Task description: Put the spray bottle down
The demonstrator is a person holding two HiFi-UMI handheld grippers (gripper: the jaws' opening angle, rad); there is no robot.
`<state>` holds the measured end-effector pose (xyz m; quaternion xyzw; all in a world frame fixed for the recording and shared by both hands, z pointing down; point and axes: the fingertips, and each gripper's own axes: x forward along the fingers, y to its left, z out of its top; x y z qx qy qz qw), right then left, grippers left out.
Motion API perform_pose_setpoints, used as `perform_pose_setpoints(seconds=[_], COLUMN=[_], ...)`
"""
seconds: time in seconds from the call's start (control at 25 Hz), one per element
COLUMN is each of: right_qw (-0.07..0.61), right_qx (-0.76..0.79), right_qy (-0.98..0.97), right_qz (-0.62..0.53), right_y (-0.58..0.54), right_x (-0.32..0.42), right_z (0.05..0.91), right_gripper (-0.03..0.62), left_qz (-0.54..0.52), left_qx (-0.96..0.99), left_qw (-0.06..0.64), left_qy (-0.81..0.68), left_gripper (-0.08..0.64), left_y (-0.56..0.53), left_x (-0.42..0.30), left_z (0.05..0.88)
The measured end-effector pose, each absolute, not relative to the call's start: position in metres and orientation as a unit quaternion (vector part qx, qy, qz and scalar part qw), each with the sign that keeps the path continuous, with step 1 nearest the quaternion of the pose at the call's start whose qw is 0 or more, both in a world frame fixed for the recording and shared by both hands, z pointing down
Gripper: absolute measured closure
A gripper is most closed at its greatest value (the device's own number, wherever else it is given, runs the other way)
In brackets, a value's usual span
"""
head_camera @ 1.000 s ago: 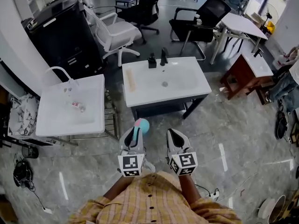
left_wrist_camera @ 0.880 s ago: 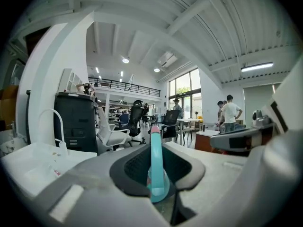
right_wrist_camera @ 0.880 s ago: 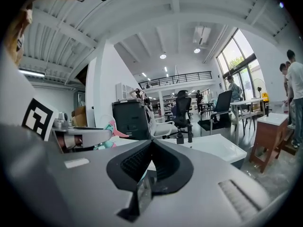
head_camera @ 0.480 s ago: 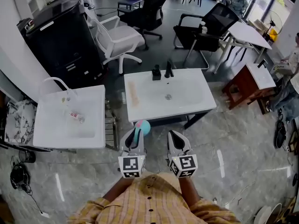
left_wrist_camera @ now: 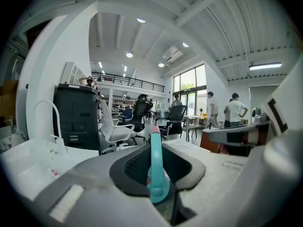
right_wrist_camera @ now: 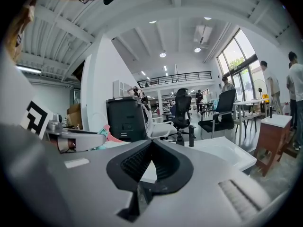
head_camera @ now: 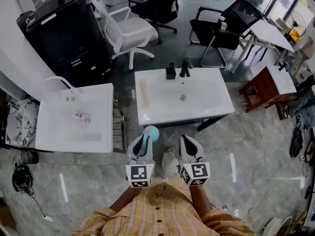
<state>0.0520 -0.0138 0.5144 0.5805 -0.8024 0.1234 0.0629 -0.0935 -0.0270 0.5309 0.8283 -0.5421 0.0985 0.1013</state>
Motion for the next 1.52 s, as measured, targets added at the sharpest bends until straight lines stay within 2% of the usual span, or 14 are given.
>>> perform_pose_setpoints(seconds=[0.4, 0.72, 1.32, 1.52], right_qw=[0.054, 0.065, 0.045, 0.041], right_qx=[0.566, 0.550, 0.518, 0.507], right_qy=[-0.813, -0.820, -0.843, -0.849], right_qz=[0.127, 0.143, 0.140, 0.142], right_y=[-0.067, -0.202, -0.226, -0.254], right_x=[0.048, 0.101, 0.066, 0.079], right_z=[0.518, 0.535, 0.532, 0.531], right_gripper=[0.591, 0.591, 0.591, 0.591], left_qz=[0.106, 0.123, 0.128, 0.128], left_qx=[0.824, 0.813, 0.797, 0.787], left_qw=[0.093, 0.110, 0.101, 0.097], left_qy=[-0.549, -0.558, -0.582, -0.595], left_gripper=[0.489, 0.489, 0.489, 0.489], left_y=[-0.071, -0.201, -0.219, -0.245], left_x=[-0.093, -0.039, -0.069, -0.059], left_z=[0.530, 0.548, 0.547, 0.545])
